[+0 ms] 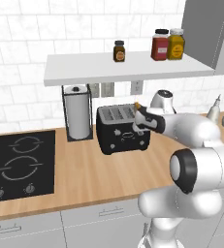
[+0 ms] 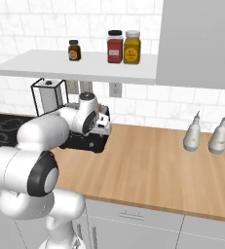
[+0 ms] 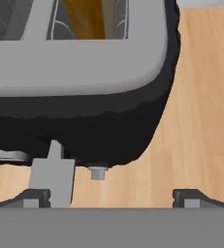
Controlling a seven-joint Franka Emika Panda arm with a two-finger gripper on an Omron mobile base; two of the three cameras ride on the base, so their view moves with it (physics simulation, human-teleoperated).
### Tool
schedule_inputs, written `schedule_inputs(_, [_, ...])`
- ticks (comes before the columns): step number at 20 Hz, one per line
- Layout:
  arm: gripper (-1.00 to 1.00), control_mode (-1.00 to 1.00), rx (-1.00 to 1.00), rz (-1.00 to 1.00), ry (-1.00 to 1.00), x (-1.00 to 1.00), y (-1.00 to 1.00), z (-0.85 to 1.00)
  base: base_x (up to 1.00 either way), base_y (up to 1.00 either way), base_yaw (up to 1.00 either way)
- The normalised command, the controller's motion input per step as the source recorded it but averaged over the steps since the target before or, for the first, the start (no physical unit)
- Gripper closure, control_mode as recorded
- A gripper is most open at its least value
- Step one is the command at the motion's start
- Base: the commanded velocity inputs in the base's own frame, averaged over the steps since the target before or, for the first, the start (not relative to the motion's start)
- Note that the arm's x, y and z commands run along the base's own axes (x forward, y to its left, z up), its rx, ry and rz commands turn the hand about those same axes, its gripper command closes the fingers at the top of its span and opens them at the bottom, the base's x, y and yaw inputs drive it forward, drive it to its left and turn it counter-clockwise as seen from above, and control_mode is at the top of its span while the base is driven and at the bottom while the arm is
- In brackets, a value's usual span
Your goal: Start the toaster. Once the lever pops up, take the bread to the plate on the dining counter.
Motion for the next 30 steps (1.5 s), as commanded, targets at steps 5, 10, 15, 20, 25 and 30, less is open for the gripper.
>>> schedule_inputs(5, [-1.00,-1.00,0.00,0.00,0.00,0.00,0.00,-0.25,0.00,0.00,0.00])
schedule_inputs(10, [-1.00,-1.00,0.00,0.00,0.00,0.00,0.00,-0.26,0.00,0.00,0.00])
schedule_inputs(15, [-1.00,-1.00,0.00,0.00,0.00,0.00,0.00,-0.17,0.00,0.00,0.00])
schedule_inputs(20, [-1.00,-1.00,0.00,0.00,0.00,0.00,0.00,-0.02,0.00,0.00,0.00])
schedule_inputs(25, [-1.00,-1.00,0.00,0.00,0.00,0.00,0.00,0.00,0.00,0.00,0.00])
schedule_inputs(30, [-1.00,-1.00,0.00,0.00,-0.10,0.00,0.00,0.27,0.00,0.00,0.00])
